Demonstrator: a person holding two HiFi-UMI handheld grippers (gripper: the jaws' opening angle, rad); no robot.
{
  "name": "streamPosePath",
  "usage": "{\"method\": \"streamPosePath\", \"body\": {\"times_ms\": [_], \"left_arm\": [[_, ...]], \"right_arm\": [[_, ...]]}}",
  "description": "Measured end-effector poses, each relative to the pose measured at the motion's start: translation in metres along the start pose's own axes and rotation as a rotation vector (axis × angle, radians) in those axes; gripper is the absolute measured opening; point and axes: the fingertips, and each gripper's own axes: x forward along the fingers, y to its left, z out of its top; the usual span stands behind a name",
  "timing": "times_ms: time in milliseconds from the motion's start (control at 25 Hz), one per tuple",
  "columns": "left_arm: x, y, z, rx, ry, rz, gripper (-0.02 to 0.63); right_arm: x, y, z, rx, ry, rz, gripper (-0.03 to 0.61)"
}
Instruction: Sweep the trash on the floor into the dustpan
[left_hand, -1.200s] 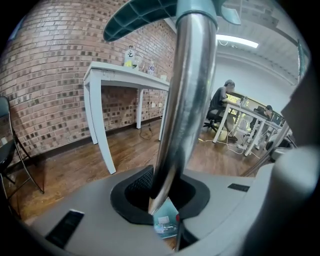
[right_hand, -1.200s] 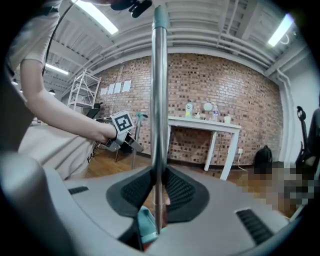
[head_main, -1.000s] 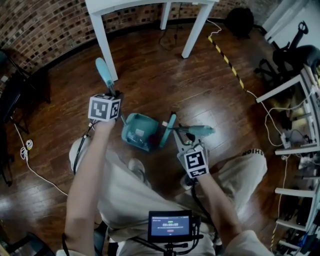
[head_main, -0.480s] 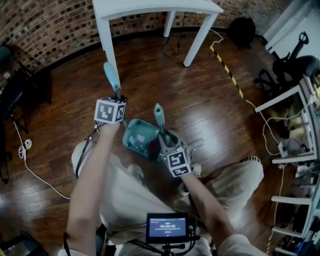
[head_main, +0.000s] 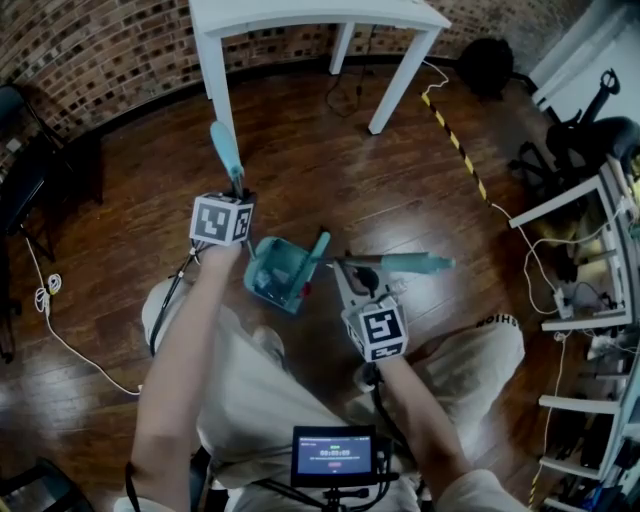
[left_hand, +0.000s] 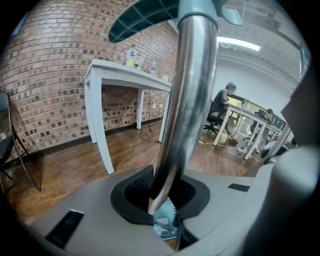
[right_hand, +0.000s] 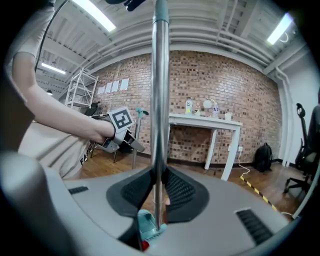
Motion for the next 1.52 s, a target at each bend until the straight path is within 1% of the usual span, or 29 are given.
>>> {"method": "streamPosePath", "body": {"times_ms": [120,240,400,480,560,680,800,880,1040,1120,1200,1280,1440,1520], "left_arm": [[-0.001,-0.001,0.001,-0.004,0.003,0.006,0.052],[-0.001,-0.002,0.002,-0.006,0.005,0.008,0.052],[0.000,-0.001,0.000,-0.009,0.004,0.008,0.052],[0.000,-0.001,0.000,-0.010,0.003,0.008,0.052],[0.000,-0.001,0.000,-0.011,0.002,0.006,0.052],[-0.001,0.000,0.000,-0.014,0.000,0.002,0.052],[0.000,-0.001,0.001,-0.015,0.000,-0.003,0.052],[0.001,-0.002,0.003,-0.012,0.000,-0.006,0.052],[0.002,-0.002,0.004,-0.014,-0.001,-0.005,0.052],[0.003,-0.002,0.004,-0.015,-0.001,-0.004,0.052],[0.003,0.000,0.005,-0.015,-0.001,-0.003,0.052],[0.003,0.000,0.005,-0.014,-0.001,-0.001,0.052],[0.004,0.001,0.006,-0.014,-0.004,-0.004,0.052],[0.003,0.001,0.006,-0.014,-0.004,-0.005,0.052]], "right_arm": [[-0.018,-0.008,0.004,-0.015,0.017,-0.009,0.100],[-0.028,-0.004,-0.006,-0.043,0.090,0.013,0.100],[-0.023,0.022,-0.039,-0.068,0.226,0.112,0.100],[-0.014,0.036,-0.049,-0.046,0.255,0.166,0.100],[-0.004,0.049,-0.049,-0.015,0.239,0.223,0.100],[0.002,0.067,-0.028,0.015,0.137,0.313,0.101],[-0.005,0.074,-0.007,0.003,0.055,0.358,0.101],[-0.012,0.074,0.004,-0.023,0.032,0.358,0.100],[-0.028,0.061,0.018,-0.038,0.004,0.315,0.100],[-0.035,0.057,0.021,-0.054,0.004,0.320,0.100],[-0.039,0.057,0.020,-0.087,0.028,0.346,0.100],[-0.042,0.057,0.012,-0.113,0.079,0.374,0.100],[-0.040,0.057,-0.021,-0.147,0.233,0.394,0.100],[-0.033,0.062,-0.041,-0.155,0.288,0.401,0.100]]}}
